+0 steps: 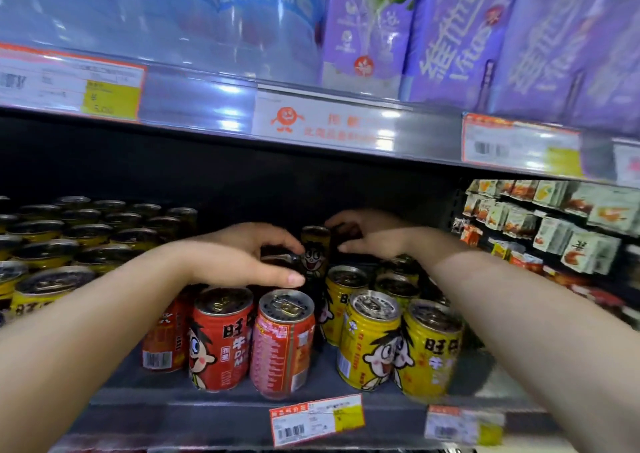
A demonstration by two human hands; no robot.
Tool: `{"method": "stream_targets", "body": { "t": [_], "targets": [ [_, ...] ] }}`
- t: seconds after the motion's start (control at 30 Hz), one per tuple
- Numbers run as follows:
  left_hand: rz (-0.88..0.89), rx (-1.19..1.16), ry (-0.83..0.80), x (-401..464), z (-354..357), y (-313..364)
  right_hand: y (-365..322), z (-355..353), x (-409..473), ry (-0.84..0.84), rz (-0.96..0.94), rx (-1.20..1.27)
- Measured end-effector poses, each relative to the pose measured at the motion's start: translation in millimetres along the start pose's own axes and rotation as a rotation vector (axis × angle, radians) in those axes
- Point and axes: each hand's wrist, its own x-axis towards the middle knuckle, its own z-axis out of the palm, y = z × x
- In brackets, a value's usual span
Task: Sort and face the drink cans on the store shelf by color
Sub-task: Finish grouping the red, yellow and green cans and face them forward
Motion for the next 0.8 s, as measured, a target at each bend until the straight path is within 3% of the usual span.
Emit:
{"method": "stream_targets", "body": {
  "t": [0.53,0.8],
  "targets": [
    [-0.123,0.030,0.023,12,22,8,49,15,42,-0.157,-0.103,-0.145],
    [-0.141,0.015,0.005,13,23,2,56,32,48,-0.082,-0.075,-0.005]
  ]
}}
